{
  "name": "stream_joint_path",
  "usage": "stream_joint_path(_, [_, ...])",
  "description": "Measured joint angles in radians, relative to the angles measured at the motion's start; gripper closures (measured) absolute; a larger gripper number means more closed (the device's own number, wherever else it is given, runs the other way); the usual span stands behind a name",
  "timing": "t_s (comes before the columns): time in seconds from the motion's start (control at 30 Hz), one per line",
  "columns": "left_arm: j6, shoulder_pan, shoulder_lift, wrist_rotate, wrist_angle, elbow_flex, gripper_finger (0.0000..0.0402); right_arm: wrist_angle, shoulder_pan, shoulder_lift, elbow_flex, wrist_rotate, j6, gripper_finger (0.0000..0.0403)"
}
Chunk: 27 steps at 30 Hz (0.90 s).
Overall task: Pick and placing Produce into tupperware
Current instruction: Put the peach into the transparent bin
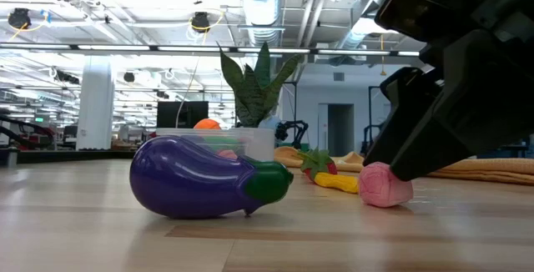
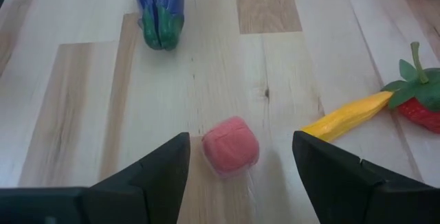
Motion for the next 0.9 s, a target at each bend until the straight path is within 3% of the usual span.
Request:
stream_joint_path(0.53, [0.0, 0.0, 0.0, 0.0, 0.0, 0.0, 0.016, 0.045, -0.014, 0.0, 0.0, -0.01, -0.045, 0.0154])
stream_joint_path(0.9, [-0.005, 0.0, 0.0, 0.0, -0.005, 0.0, 0.016, 0.157, -0.017, 0.104, 0.004, -0.03, -0.048, 0.0154])
